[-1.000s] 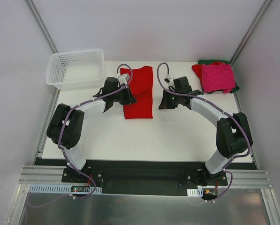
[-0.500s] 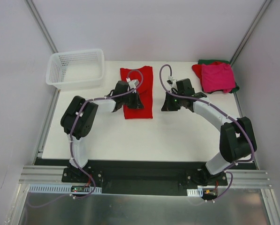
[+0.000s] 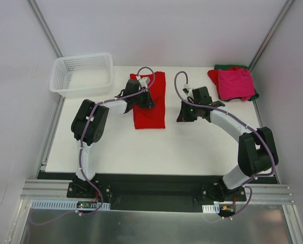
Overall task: Fold and stack the t-shirts
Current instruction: Fold the folded rectangular tshirt in 1/3 of the way
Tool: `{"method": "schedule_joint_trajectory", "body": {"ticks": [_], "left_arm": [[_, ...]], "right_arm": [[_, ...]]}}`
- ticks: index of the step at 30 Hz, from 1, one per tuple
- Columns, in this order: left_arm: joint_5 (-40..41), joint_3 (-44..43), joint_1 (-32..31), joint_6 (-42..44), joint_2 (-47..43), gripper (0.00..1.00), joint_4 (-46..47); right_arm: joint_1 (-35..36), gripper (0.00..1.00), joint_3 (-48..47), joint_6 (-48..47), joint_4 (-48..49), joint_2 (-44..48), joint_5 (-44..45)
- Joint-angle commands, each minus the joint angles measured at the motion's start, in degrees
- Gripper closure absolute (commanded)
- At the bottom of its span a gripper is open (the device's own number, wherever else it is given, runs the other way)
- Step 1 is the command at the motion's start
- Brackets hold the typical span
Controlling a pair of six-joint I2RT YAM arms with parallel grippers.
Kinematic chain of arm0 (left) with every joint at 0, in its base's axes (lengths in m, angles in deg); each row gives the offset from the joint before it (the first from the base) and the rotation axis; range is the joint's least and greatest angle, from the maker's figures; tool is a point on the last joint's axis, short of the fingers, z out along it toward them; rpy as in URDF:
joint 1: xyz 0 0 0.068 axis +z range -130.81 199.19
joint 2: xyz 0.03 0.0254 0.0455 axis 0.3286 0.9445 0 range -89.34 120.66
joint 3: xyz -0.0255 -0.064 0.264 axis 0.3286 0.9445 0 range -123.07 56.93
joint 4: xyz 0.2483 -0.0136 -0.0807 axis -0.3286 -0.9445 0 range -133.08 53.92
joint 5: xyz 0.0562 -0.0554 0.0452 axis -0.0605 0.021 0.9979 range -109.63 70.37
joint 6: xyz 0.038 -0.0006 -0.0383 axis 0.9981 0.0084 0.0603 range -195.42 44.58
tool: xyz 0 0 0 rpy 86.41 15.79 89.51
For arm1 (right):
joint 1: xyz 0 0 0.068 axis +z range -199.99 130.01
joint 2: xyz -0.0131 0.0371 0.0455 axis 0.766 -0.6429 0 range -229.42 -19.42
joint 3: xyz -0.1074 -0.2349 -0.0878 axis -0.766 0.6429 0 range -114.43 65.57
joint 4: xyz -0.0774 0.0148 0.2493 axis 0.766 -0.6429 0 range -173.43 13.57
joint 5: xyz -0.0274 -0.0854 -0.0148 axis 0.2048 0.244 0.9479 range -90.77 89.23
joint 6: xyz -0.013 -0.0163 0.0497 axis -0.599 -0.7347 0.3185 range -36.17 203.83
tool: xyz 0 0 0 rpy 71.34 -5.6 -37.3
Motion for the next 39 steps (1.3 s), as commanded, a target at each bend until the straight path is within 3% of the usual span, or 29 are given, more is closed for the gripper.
{"method": "schedule_joint_trajectory", "body": {"ticks": [1,22,27,33,39], "left_arm": [[2.8,-3.53,1.48,3.88,1.38,1.0,-2.05],[5.0,-24.89,2.89,9.42,8.69,1.0,-12.86],[1.85,-20.24,2.8,8.28,0.54,1.0,-12.69],[-0.19,-6.36,2.72,7.14,-12.2,1.0,-10.94],[-0.98,2.79,2.8,6.17,-16.11,1.0,-10.14]], "right_arm": [[-0.55,0.99,0.8,-0.64,0.16,3.05,0.22],[-0.64,0.99,2.56,-0.64,-1.33,5.59,1.1],[-0.64,0.99,3.44,-0.56,-0.55,5.77,0.22],[-0.55,0.99,4.05,-0.2,-0.19,6.3,-0.4],[-0.55,0.99,4.76,0.5,0.34,7.09,-1.45]]}}
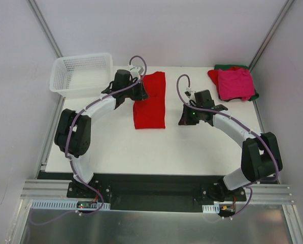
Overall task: Fold and stack the t-shirts
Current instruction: Fold the folded rectangular tshirt in 1/3 of the way
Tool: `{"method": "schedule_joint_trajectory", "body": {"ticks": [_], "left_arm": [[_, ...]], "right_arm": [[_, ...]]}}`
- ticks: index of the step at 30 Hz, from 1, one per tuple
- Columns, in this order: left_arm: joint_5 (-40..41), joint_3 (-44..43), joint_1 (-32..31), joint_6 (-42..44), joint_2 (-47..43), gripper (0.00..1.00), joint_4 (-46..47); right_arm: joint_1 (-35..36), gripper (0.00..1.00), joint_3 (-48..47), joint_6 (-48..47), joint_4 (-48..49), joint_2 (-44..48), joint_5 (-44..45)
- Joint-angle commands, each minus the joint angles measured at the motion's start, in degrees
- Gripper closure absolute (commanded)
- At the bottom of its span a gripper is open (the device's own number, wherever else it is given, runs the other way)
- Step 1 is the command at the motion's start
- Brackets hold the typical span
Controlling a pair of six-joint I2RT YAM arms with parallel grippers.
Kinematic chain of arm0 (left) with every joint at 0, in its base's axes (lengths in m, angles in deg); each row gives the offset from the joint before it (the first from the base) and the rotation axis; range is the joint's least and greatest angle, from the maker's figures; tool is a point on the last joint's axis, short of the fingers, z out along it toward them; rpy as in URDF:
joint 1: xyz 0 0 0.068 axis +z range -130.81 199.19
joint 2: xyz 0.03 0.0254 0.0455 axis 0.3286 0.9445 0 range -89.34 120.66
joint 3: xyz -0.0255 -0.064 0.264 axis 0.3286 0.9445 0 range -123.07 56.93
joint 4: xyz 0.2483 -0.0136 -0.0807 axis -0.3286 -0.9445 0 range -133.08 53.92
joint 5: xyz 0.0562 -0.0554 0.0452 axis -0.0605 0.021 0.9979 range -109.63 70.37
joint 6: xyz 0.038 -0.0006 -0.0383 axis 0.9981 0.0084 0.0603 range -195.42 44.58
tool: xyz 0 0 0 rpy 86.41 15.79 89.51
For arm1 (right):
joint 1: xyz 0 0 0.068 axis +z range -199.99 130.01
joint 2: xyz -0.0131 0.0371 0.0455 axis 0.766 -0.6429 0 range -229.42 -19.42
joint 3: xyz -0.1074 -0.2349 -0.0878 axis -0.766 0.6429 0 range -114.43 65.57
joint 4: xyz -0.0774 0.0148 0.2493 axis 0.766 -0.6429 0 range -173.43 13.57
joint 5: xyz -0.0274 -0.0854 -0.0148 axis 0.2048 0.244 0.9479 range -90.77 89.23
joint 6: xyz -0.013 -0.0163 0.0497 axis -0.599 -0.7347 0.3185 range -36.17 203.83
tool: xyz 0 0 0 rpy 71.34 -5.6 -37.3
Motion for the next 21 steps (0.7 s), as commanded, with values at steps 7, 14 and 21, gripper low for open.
{"method": "schedule_joint_trajectory", "body": {"ticks": [7,14,21], "left_arm": [[-4.04,3.02,0.84,-2.75,1.84,1.0,1.92],[-4.49,0.55,1.8,-3.37,6.58,1.0,1.4],[-2.03,-2.78,3.3,-2.49,9.58,1.0,-0.97]], "right_arm": [[-0.18,0.99,1.88,0.61,0.6,4.82,-0.77],[-0.18,0.99,1.79,0.35,0.25,4.47,-0.42],[-0.18,0.99,1.26,0.17,0.07,3.95,-0.33]]}}
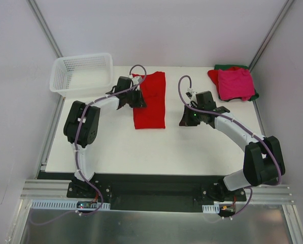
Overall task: Fold and stack the t-shirts
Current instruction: Fold the folded rectangular tshirt in 1/3 of the way
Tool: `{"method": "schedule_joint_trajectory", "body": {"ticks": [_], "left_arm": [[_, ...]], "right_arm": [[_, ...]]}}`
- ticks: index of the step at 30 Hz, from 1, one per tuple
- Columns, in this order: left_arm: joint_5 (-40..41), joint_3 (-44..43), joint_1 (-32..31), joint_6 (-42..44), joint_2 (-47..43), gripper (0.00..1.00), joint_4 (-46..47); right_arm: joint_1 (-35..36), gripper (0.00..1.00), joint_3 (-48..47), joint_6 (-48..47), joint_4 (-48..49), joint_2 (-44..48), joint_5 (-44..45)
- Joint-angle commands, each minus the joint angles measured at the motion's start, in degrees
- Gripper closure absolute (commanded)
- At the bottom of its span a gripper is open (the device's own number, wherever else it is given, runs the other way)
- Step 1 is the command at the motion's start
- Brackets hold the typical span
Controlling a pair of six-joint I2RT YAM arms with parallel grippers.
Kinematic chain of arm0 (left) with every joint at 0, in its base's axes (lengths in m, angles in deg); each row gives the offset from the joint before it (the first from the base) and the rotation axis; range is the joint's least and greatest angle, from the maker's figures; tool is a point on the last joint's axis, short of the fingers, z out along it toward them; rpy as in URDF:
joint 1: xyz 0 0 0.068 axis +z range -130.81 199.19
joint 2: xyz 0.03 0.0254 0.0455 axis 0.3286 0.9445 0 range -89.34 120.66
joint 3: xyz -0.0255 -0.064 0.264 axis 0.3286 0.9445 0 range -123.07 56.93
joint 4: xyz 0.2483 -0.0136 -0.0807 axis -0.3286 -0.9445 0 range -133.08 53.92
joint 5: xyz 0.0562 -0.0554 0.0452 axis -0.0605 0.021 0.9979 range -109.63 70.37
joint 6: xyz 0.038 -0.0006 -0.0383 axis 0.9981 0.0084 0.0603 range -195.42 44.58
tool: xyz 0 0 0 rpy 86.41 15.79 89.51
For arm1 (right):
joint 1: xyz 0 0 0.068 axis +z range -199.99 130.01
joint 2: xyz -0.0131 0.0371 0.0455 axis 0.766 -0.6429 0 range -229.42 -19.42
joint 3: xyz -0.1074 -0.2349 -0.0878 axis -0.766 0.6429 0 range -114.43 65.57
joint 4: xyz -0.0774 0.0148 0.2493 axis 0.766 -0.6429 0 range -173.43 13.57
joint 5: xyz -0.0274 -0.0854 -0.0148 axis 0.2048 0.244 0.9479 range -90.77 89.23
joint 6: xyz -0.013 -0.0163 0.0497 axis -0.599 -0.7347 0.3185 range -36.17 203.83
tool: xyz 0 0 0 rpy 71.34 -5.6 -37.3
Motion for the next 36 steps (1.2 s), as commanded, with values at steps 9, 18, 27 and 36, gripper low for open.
{"method": "schedule_joint_trajectory", "body": {"ticks": [9,18,27,36], "left_arm": [[4.83,-11.1,2.39,1.8,6.1,1.0,-3.75],[7.82,-15.33,5.02,2.33,9.01,1.0,-9.9],[8.0,-15.86,6.61,3.03,9.89,1.0,-11.48],[-2.63,-17.97,6.26,3.21,6.56,0.94,-8.93]], "right_arm": [[-0.18,0.99,-0.66,-0.57,-0.83,0.64,0.48],[-0.18,0.99,-1.01,-0.75,-1.44,0.73,1.18],[-0.18,0.99,-1.28,-0.66,-1.62,0.73,1.01],[-0.18,0.99,-0.84,-0.4,-1.97,1.96,0.92]]}}
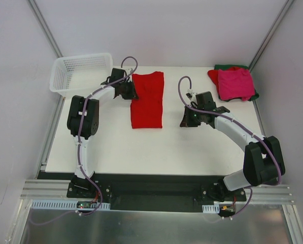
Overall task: Fold and stack the t-shirts
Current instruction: Fold the folded rectangular tshirt in 1/3 of the way, then grab one side of the 2/3 rectangular tshirt with both arms
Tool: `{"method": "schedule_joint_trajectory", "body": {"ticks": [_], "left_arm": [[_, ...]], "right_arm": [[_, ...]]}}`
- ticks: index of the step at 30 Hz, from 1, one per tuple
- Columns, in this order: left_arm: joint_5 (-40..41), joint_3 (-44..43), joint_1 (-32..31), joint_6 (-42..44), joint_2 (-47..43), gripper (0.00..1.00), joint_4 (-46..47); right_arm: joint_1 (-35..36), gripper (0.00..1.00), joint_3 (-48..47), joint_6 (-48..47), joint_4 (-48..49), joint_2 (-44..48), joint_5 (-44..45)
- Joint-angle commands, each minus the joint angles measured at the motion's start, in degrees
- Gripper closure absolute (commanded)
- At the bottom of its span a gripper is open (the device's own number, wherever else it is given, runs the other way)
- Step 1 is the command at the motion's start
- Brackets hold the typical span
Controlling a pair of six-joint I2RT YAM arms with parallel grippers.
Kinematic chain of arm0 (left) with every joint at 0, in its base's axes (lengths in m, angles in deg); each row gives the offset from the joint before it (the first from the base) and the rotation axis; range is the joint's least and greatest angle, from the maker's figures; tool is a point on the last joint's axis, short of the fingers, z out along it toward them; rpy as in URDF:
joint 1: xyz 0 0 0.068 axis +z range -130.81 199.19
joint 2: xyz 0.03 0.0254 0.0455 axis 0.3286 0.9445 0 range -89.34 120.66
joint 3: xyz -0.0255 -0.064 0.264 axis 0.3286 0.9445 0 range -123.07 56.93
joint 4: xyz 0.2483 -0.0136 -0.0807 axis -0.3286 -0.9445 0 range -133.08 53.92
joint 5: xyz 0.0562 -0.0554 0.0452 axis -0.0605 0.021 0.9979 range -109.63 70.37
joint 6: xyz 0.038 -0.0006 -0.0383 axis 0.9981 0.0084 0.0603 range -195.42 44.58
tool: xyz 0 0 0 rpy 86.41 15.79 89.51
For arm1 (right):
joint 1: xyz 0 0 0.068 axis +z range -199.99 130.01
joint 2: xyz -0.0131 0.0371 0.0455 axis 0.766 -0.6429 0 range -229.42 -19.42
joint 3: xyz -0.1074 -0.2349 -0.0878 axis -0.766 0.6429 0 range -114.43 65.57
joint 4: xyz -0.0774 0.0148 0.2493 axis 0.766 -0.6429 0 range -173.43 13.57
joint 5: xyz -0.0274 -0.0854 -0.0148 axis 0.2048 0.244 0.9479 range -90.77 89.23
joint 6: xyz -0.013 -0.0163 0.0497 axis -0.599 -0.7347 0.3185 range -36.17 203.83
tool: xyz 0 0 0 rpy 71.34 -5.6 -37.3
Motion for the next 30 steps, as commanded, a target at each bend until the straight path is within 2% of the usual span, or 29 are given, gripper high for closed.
{"method": "schedule_joint_trajectory", "body": {"ticks": [1,3,6,7,8,9,10,13,18,22,25,30], "left_arm": [[-6.54,-2.52,-0.02,1.11,-5.07,0.89,1.82],[-7.86,-1.55,-0.37,0.5,-7.45,0.76,2.43],[-8.39,2.22,-0.63,-0.91,-12.72,0.67,3.49],[-8.57,3.89,-0.63,-1.44,-15.87,0.61,4.19],[-8.4,7.82,-0.63,-1.79,-17.47,0.6,5.59],[-8.31,10.21,-0.63,-2.75,-19.14,0.59,6.3],[-8.31,12.58,-0.63,-3.28,-22.29,0.59,7.96],[-7.88,21.63,-1.42,-4.52,-27.91,0.58,10.08],[-4.09,36.4,-4.76,-6.0,-34.88,0.59,11.93],[-4.09,47.9,-7.22,-9.08,-39.27,0.58,17.62],[-3.3,54.15,-7.22,-11.19,-41.47,0.53,22.02],[-0.4,58.04,-7.22,-11.81,-44.1,0.52,23.26]], "right_arm": [[-0.18,0.99,-0.75,-0.09,-0.44,2.05,0.24],[-0.18,0.99,-0.57,0.17,-0.35,2.31,0.07],[-0.18,0.96,-0.22,0.78,0.52,2.49,-0.72],[-0.18,0.88,-0.05,1.13,0.87,2.49,-1.16],[-0.09,0.82,-0.05,1.31,1.14,2.14,-1.34],[-0.09,0.77,0.13,1.49,1.4,1.96,-1.6],[-0.09,0.67,0.22,2.01,2.01,1.79,-2.47],[0.0,0.59,0.74,3.24,4.12,0.38,-4.93],[0.7,0.58,1.36,6.76,8.68,-2.96,-8.89],[1.75,0.56,2.5,11.06,14.49,-6.55,-14.77],[2.37,0.54,3.29,14.58,18.63,-8.23,-16.89],[3.69,0.52,2.59,17.48,23.55,-13.15,-19.09]]}}
